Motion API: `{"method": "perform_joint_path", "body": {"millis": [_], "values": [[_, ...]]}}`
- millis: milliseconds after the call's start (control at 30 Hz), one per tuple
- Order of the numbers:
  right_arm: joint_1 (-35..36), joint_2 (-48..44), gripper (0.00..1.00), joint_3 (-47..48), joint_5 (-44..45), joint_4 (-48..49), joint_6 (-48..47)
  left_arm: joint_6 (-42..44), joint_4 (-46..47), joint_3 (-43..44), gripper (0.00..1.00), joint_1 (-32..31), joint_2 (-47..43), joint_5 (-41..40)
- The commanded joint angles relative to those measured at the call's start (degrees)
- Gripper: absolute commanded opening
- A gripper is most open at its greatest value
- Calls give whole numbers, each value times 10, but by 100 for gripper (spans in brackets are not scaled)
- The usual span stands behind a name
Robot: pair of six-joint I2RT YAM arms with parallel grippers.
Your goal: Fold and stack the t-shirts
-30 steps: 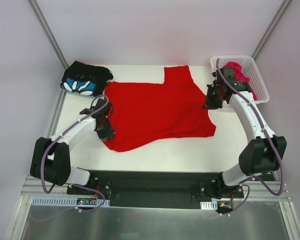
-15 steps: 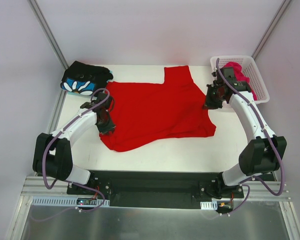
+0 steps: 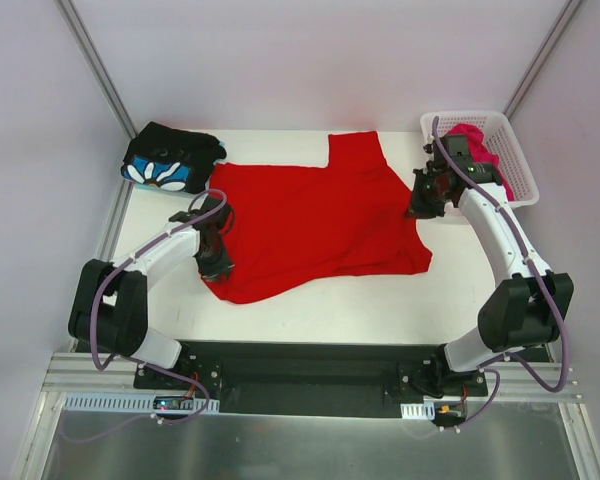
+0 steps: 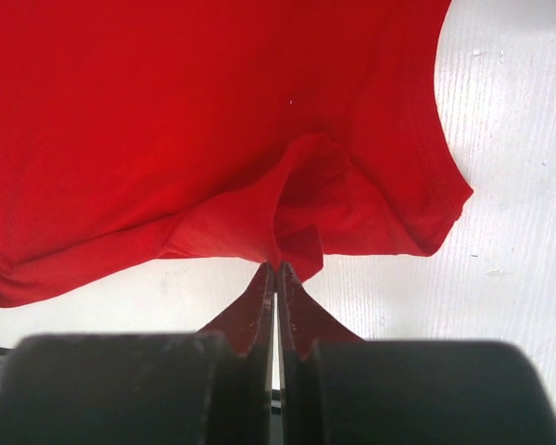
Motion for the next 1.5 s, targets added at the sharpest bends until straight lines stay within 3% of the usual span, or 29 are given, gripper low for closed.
{"method": "perform_joint_path", "body": {"millis": [0,867,1467], "values": [[3,-26,1,-2,-10,7,-4,-9,2,-12,20,-9,4,-3],[5,-41,1,-9,-11,4,-2,-43,-20,-14,19,-52,-26,-9],[5,-44,1,-7,-15,4,-1,-44,-14,-27,19,-55,5,-24]]}}
